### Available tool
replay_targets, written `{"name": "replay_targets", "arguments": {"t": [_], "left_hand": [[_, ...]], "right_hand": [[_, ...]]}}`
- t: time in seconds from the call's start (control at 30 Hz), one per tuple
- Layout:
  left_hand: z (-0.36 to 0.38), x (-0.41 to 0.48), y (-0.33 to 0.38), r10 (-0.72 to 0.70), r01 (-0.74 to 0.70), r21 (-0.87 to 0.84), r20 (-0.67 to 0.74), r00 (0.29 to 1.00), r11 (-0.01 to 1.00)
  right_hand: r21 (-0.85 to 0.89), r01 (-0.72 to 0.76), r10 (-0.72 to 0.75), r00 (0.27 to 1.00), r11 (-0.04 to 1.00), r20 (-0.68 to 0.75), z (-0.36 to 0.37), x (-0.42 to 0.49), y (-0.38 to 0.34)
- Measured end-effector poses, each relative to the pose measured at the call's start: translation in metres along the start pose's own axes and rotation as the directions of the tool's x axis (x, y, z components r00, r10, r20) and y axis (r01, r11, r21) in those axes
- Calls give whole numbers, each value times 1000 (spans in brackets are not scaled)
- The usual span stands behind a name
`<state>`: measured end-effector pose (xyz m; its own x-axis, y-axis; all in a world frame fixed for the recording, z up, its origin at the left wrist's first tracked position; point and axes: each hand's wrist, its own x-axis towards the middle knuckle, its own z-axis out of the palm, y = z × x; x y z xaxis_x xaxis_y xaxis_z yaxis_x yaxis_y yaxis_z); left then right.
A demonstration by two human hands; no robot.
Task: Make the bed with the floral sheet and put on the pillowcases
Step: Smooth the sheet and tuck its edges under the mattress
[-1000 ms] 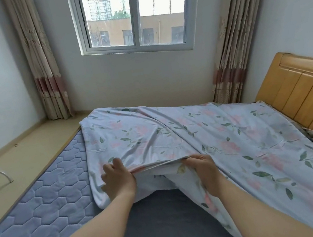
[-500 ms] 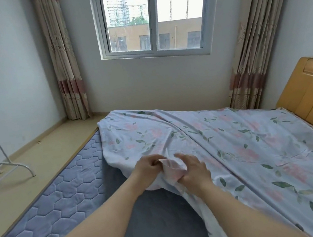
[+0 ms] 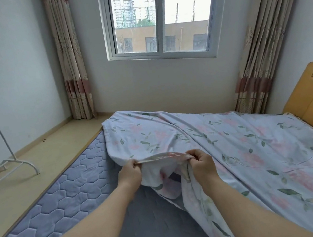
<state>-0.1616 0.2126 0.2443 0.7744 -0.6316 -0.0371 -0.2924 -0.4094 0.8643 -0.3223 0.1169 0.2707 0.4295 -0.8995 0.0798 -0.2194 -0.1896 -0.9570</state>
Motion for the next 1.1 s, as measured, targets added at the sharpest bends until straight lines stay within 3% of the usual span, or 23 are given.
{"name": "replay_targets", "arguments": {"t": [0.07, 0.17, 0.27, 0.43, 0.5, 0.6, 0.67, 0.77, 0.83, 0.9, 0.97, 1.0, 1.07, 1.1], "left_hand": [[3, -2, 17, 19, -14, -280, 16, 1000, 960], [5, -10, 52, 229, -186, -315, 107, 967, 931], [3, -11, 69, 380, -359, -130, 228, 897, 924], [-11, -2, 49, 376, -461, 253, 320, 870, 851], [-9, 0, 34, 356, -422, 421, 230, 906, 803], [-6, 4, 14, 239, -198, 437, -38, 970, 877], [-9, 11, 1, 70, -27, 309, -130, 989, 951], [-9, 22, -9, -124, 105, -136, -146, 981, 985], [-5, 25, -7, -151, 89, -473, -93, 984, 876], [-8, 23, -5, -46, 50, -536, 21, 999, 843], [-15, 28, -11, 87, -27, -271, 213, 973, 962], [-17, 31, -15, 111, -108, -26, 283, 953, 994], [-24, 41, -29, 148, -259, 345, 316, 937, 902], [-29, 49, -36, 154, -272, 411, 299, 942, 870]], "right_hand": [[-96, 9, -8, 1000, 995, 13, 1, 3, -5], [-168, 61, -22, 975, 984, 222, 14, 4, -13], [-235, 131, -58, 954, 963, 293, 25, 5, -22], [-68, 139, -135, 989, 988, 57, 24, 11, -26], [-17, 146, -145, 989, 989, 38, 29, 11, -29], [135, 102, -97, 994, 986, -45, 31, 12, -32], [194, 98, -75, 990, 976, -121, 25, 18, -32], [101, 112, -100, 988, 989, -119, 18, 26, -27], [11, 65, -64, 995, 998, -72, 22, 30, -15], [-41, 16, -17, 1000, 999, -24, 32, 31, 1], [-36, -47, 47, 999, 998, -16, 43, 28, 15], [-33, -71, 71, 997, 997, -12, 47, 26, 19], [-33, -112, 112, 994, 993, -14, 62, 21, 26], [-28, -130, 129, 991, 991, -28, 73, 20, 28]]}}
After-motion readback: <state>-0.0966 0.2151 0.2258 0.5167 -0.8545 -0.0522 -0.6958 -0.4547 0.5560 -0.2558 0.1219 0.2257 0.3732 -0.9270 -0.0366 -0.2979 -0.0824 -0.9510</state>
